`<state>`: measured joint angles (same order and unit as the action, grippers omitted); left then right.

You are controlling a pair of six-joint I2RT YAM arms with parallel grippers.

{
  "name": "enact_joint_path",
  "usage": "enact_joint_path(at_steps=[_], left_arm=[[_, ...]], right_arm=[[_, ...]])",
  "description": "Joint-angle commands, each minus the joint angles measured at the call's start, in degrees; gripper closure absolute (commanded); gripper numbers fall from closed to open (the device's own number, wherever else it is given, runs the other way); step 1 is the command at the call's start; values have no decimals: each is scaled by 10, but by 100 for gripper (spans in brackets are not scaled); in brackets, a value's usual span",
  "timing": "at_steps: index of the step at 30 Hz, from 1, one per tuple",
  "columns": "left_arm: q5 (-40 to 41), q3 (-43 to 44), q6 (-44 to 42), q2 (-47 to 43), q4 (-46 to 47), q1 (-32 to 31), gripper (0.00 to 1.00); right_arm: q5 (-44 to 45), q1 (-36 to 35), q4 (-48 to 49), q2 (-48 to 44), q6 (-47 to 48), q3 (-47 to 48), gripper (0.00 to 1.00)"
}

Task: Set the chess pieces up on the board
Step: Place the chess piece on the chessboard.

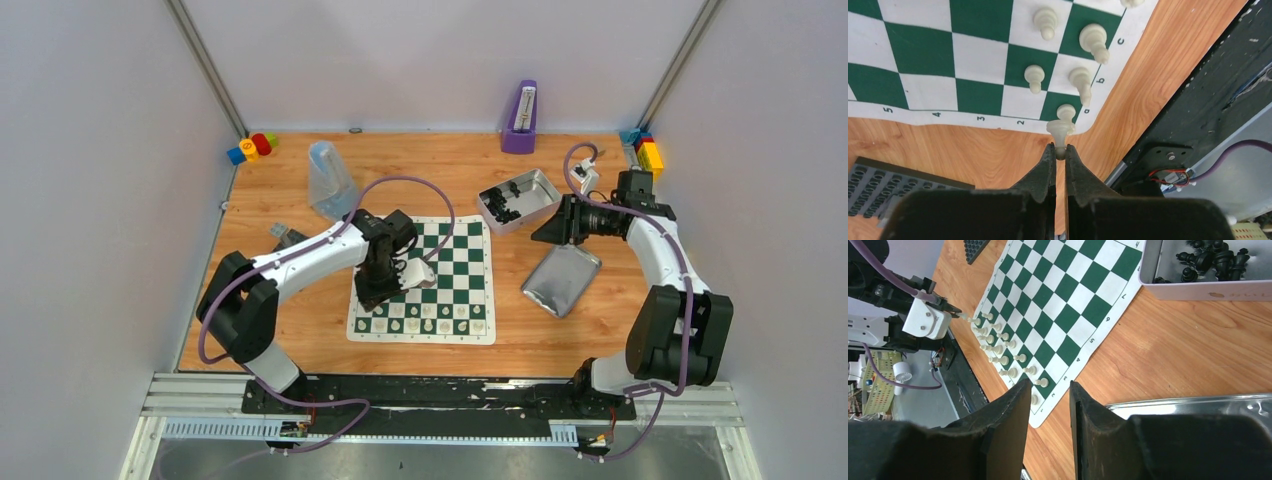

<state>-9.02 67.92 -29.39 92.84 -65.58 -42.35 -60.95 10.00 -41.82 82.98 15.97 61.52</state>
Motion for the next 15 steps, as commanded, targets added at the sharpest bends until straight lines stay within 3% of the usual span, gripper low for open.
enact_joint_path(at_steps=[1, 15], left_arm=[[24, -13, -27, -31, -21, 10, 100], [57, -30, -41, 11, -33, 22, 100]], right_arm=[[7, 2, 31, -24, 25, -7, 65], [13, 2, 31, -30, 32, -15, 65]])
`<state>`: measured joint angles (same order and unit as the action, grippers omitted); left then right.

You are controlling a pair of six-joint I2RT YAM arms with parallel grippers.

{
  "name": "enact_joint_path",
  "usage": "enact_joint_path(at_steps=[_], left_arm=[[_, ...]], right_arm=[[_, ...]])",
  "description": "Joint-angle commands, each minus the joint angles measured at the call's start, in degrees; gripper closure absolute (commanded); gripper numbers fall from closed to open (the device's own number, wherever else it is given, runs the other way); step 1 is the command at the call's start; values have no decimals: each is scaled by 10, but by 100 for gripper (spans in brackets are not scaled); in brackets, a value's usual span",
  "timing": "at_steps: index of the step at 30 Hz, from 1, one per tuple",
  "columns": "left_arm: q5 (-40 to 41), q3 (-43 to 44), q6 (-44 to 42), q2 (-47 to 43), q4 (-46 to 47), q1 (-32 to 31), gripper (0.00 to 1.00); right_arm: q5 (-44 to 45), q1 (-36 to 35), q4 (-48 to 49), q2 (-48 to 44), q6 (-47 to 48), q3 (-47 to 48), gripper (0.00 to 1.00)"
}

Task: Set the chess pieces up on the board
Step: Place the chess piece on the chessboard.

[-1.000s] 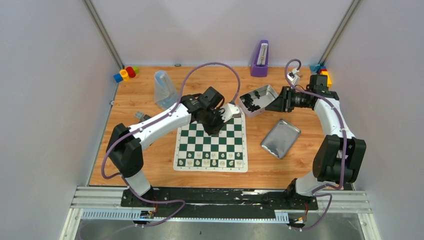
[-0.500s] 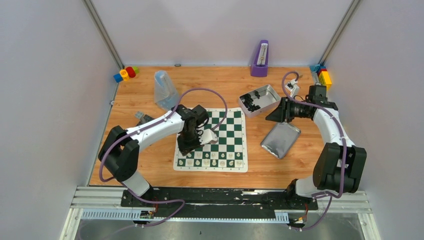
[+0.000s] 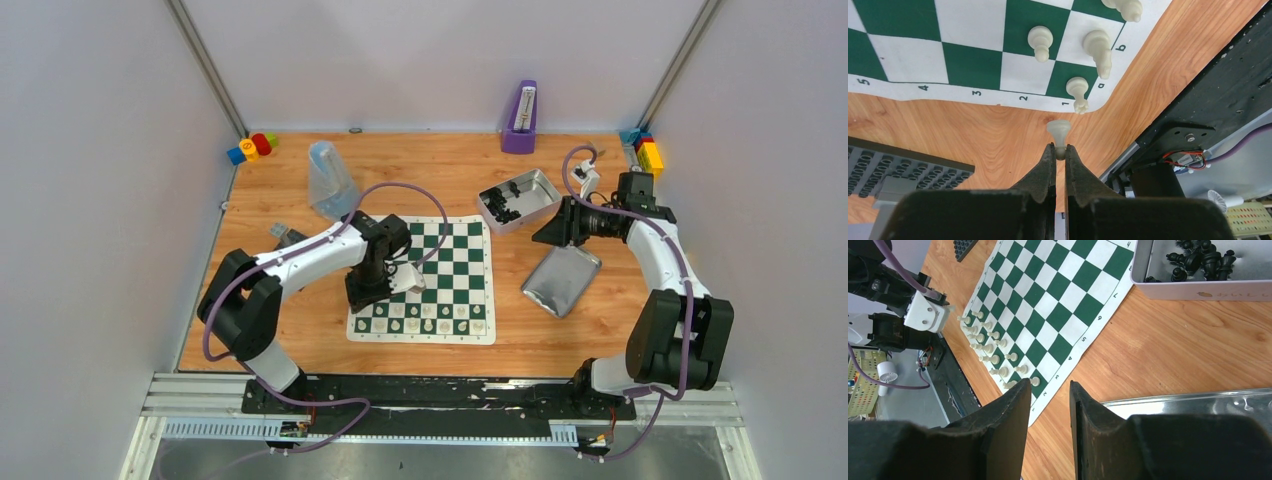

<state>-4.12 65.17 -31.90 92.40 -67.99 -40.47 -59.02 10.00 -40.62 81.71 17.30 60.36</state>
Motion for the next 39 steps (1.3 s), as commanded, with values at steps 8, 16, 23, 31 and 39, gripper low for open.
enact_joint_path(at_steps=[8, 16, 23, 31, 39], left_arm=[[12, 17, -15, 60, -6, 4, 100], [19, 34, -17, 98, -5, 3, 98], [23, 39, -15, 113, 2, 3, 97], [32, 42, -14, 124, 12, 5, 96], [33, 52, -13, 130, 18, 7, 95]], right_arm=[[-7, 2, 19, -13, 22, -5, 65], [-5, 2, 18, -12, 24, -7, 65], [-5, 2, 18, -11, 25, -7, 65], [-5, 2, 18, -11, 25, -9, 65], [-5, 2, 17, -12, 25, -9, 65]])
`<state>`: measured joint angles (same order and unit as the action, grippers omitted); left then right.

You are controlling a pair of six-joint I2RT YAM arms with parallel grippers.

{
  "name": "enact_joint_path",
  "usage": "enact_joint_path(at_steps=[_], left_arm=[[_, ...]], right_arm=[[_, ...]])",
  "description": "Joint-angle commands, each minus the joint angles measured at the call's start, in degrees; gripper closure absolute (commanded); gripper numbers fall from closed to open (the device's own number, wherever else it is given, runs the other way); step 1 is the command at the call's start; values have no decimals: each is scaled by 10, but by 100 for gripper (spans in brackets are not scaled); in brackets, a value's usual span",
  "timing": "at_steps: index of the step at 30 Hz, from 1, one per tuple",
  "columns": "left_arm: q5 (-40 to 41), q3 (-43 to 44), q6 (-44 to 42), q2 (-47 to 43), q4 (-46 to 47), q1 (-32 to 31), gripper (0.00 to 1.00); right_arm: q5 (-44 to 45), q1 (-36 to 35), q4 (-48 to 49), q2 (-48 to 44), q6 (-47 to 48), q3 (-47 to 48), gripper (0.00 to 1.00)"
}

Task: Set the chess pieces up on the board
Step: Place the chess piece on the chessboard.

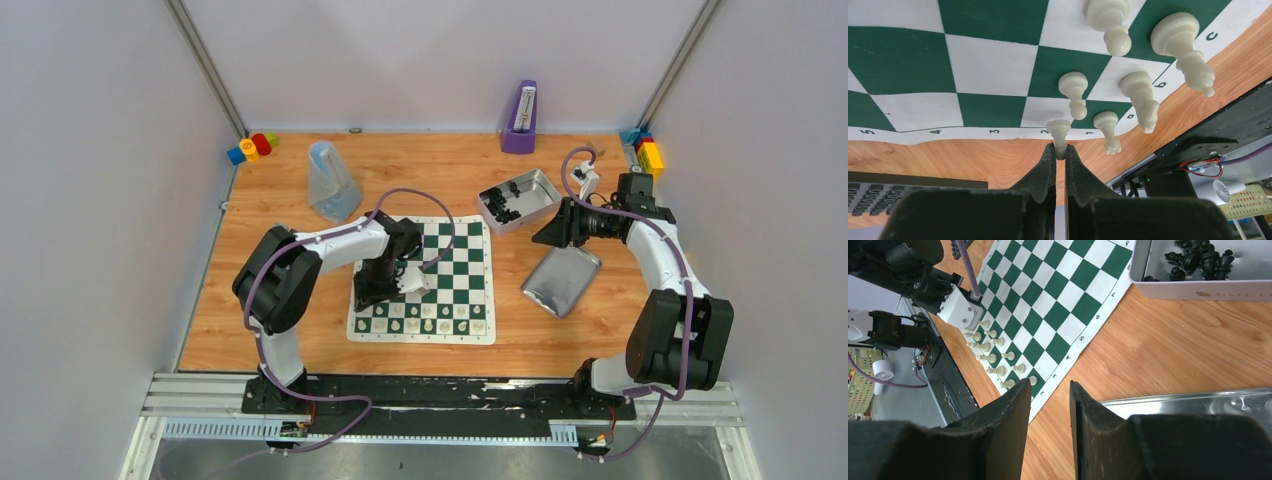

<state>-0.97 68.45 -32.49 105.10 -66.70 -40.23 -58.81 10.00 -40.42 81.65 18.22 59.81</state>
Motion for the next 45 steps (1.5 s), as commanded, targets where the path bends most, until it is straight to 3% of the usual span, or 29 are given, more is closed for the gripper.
enact_joint_path(at_steps=[1, 21, 31, 45], left_arm=[[1, 19, -7, 3, 5, 5, 95], [8, 10, -6, 17, 14, 6, 89], [6, 14, -4, 10, 13, 7, 68], [-27, 54, 1, -72, -30, 11, 54]], right_arm=[[-7, 2, 15, -11, 16, -4, 65], [-7, 1, 15, -9, 16, -5, 65], [-5, 2, 14, -10, 15, -6, 65], [1, 2, 15, -13, 15, -4, 65]])
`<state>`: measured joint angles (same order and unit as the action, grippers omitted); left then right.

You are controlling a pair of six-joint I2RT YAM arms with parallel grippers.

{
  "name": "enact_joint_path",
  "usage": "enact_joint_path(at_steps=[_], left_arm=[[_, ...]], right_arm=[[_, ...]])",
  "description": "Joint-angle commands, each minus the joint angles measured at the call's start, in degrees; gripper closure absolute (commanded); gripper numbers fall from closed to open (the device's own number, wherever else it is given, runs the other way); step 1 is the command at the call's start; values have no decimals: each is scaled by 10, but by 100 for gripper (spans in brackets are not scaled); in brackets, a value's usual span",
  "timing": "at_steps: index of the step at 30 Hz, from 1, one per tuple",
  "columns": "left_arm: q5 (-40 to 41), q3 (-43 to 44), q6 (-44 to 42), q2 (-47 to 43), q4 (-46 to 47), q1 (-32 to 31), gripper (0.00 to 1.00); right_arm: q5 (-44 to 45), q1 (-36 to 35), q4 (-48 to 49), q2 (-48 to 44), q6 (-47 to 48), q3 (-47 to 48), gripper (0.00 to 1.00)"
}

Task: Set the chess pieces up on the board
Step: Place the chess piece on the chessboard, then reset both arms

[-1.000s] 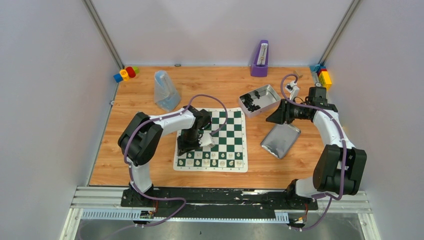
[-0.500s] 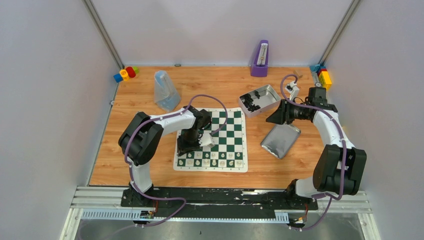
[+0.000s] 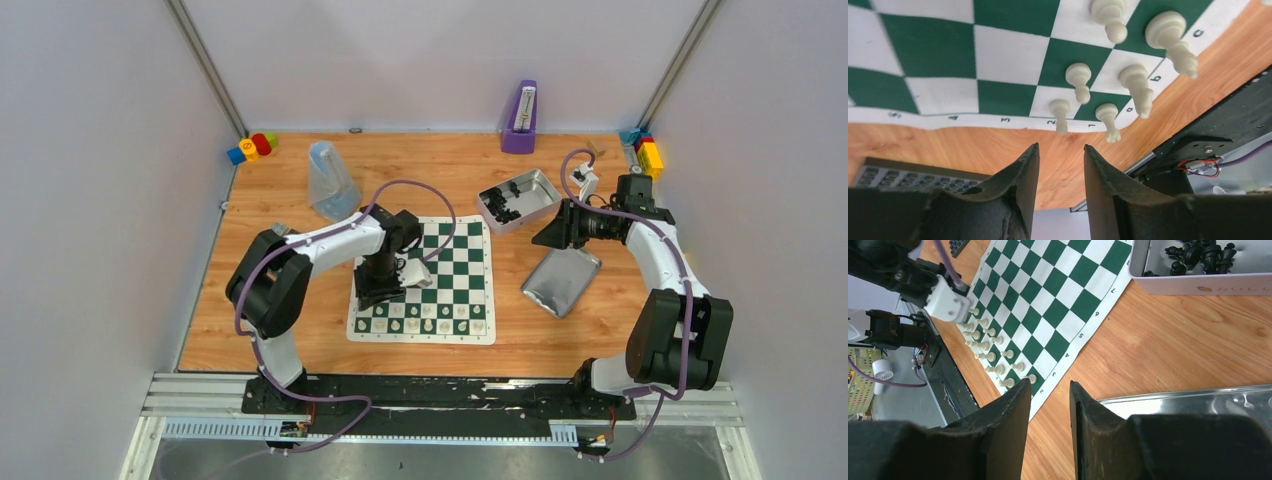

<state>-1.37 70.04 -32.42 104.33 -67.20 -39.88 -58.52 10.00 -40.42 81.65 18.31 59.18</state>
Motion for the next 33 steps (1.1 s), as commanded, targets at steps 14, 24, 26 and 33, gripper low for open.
enact_joint_path(at_steps=[14, 24, 26, 33], left_arm=[[-108, 79, 63, -256, 85, 201, 27], [-116, -20, 145, -402, 246, 337, 0], [-105, -37, 162, -432, 269, 353, 0], [-60, -65, 208, -516, 299, 365, 0]], right_arm=[[83, 2, 0, -62, 17, 47, 41], [157, 8, 0, -111, -9, 69, 0], [163, 14, 1, -122, -21, 68, 0], [189, 30, 15, -184, -53, 37, 0]])
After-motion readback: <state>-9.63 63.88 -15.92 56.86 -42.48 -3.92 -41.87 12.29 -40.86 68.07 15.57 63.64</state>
